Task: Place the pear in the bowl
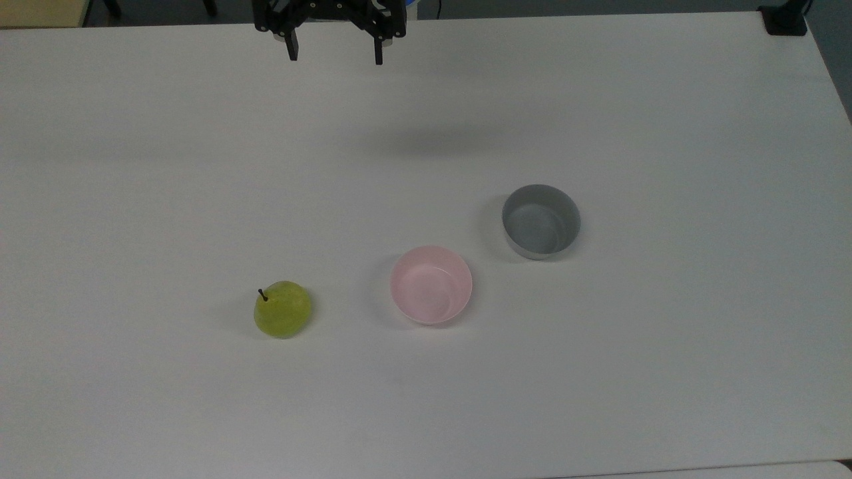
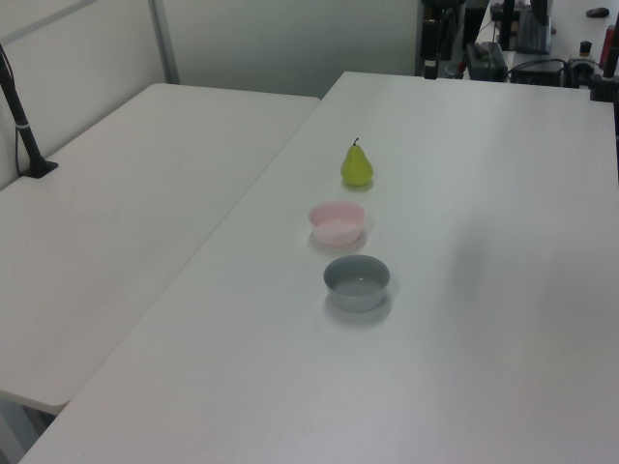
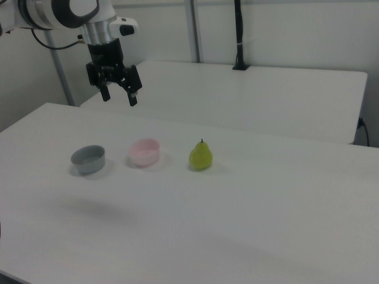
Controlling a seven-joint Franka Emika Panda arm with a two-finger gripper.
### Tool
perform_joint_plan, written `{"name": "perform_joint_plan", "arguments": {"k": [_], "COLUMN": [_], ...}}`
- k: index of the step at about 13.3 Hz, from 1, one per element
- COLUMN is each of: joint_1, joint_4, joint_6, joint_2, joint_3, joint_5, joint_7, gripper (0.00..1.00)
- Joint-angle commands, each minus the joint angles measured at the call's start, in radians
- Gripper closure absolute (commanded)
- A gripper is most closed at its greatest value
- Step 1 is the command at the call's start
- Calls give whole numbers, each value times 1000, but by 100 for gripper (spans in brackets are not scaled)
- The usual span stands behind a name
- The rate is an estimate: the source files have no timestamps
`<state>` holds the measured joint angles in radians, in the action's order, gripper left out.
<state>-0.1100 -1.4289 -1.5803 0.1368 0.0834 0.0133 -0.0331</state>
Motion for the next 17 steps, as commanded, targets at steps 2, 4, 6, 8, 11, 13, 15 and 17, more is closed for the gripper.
{"name": "perform_joint_plan", "arguments": {"k": [2,4,6,8,11,13,15,17], "joint_1": [-20,-20,-20,-19,-8,-5,24,32], "joint_4": [-25,-36,-39,-39,-36,-38,-38,-38], "joint_6": [20,20,20,20,-16,-64,-169,-232], "joint_2": [-26,-28,-29,-29,-20,-11,30,59], "joint_3": [7,7,7,7,9,15,16,18], "joint_5": [-3,-3,-4,-4,-7,-13,-16,-19], "joint_7": [-16,-21,-22,-22,11,36,56,65], "gripper": [0,0,0,0,0,0,0,0]}}
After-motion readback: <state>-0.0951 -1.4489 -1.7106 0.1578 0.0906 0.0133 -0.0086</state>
